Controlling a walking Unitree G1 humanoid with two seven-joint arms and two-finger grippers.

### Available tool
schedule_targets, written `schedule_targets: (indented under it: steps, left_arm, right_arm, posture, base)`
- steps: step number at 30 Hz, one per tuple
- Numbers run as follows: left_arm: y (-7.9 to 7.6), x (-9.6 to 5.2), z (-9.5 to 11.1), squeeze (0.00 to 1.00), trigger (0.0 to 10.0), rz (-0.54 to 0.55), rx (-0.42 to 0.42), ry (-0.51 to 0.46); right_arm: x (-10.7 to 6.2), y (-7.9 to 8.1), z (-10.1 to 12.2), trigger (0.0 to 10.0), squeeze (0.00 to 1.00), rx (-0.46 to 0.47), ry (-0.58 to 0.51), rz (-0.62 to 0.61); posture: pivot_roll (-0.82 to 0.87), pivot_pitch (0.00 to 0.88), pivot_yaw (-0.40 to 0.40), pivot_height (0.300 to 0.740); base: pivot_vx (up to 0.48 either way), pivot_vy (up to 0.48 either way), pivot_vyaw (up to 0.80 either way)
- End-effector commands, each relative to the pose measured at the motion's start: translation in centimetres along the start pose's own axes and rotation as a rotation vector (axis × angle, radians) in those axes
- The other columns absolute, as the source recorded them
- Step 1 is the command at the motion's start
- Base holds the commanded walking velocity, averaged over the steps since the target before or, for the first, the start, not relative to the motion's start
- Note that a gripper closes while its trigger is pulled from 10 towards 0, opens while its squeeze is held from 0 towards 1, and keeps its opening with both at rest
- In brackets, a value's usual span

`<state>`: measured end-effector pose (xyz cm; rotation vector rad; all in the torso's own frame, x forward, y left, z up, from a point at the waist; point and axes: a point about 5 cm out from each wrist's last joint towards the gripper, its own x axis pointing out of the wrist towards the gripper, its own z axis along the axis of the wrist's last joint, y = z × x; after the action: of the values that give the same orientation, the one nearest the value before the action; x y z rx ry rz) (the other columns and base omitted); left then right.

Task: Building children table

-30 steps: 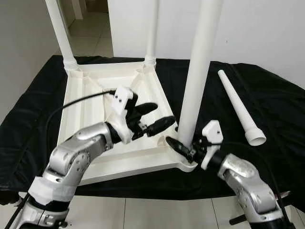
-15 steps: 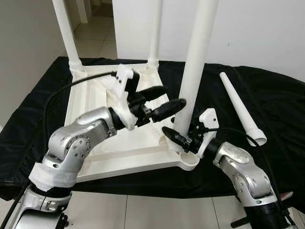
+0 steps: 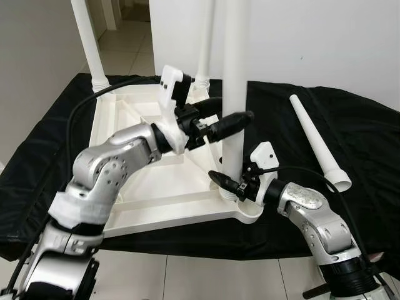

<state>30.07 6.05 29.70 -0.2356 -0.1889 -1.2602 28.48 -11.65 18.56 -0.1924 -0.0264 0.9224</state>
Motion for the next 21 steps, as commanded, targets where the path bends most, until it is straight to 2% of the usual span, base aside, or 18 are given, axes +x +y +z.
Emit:
schedule_targets:
  steps: [1,2,5,6,7,8,9,13,21]
  left_arm:
    - [-0.2,0.1,0.4,0.0,10.0,-0.088,0.005,-0.014]
    - [-0.2,0.1,0.4,0.0,10.0,-0.088,0.005,-0.014]
    - [0.8,0.3,0.1,0.0,10.0,0.008,0.069,0.035]
    - [1.1,0.3,0.0,0.0,9.2,0.03,0.079,0.044]
    - [1.1,0.3,0.0,0.0,9.2,0.03,0.079,0.044]
    - [1.2,0.3,0.0,0.0,3.4,0.033,0.075,0.045]
    - [1.2,0.3,0.0,0.0,0.0,0.031,0.068,0.044]
    - [0.8,0.2,0.1,0.0,0.0,0.002,0.076,0.048]
    - [0.7,0.2,0.3,0.0,0.0,0.012,0.101,0.05]
  right_arm:
    - [0.1,-0.1,0.3,10.0,0.0,-0.014,0.002,0.01]
    - [0.1,-0.1,0.3,10.0,0.0,-0.014,0.002,0.01]
    - [0.0,-0.2,0.2,10.0,0.0,-0.017,0.008,-0.005]
    - [0.0,-0.2,0.1,10.0,0.0,-0.016,0.008,-0.007]
    - [0.0,-0.2,0.1,10.0,0.0,-0.016,0.008,-0.007]
    - [0.0,-0.2,0.1,10.0,0.0,-0.015,0.009,-0.009]
    - [0.0,-0.2,0.1,10.0,0.0,-0.014,0.01,-0.009]
    - [0.0,-0.3,0.0,10.0,0.0,-0.01,0.014,-0.016]
    - [0.1,-0.4,-0.1,10.0,0.0,-0.011,0.016,-0.025]
  posture:
    - [0.05,0.045,-0.008,0.74]
    - [0.05,0.045,-0.008,0.74]
    - [0.05,0.045,-0.007,0.74]
    - [0.05,0.045,-0.007,0.74]
    - [0.05,0.045,-0.007,0.74]
    - [0.05,0.049,-0.005,0.74]
    - [0.05,0.049,-0.005,0.74]
    - [0.05,0.053,-0.006,0.74]
    - [0.05,0.054,-0.008,0.74]
  base:
    - [0.0,0.0,0.0]
    - [0.0,0.0,0.0]
    - [0.0,0.0,0.0]
    - [0.0,0.0,0.0]
    - [0.0,0.0,0.0]
    - [0.0,0.0,0.0]
    - [0.0,0.0,0.0]
    - [0.0,0.0,0.0]
    - [0.0,0.0,0.0]
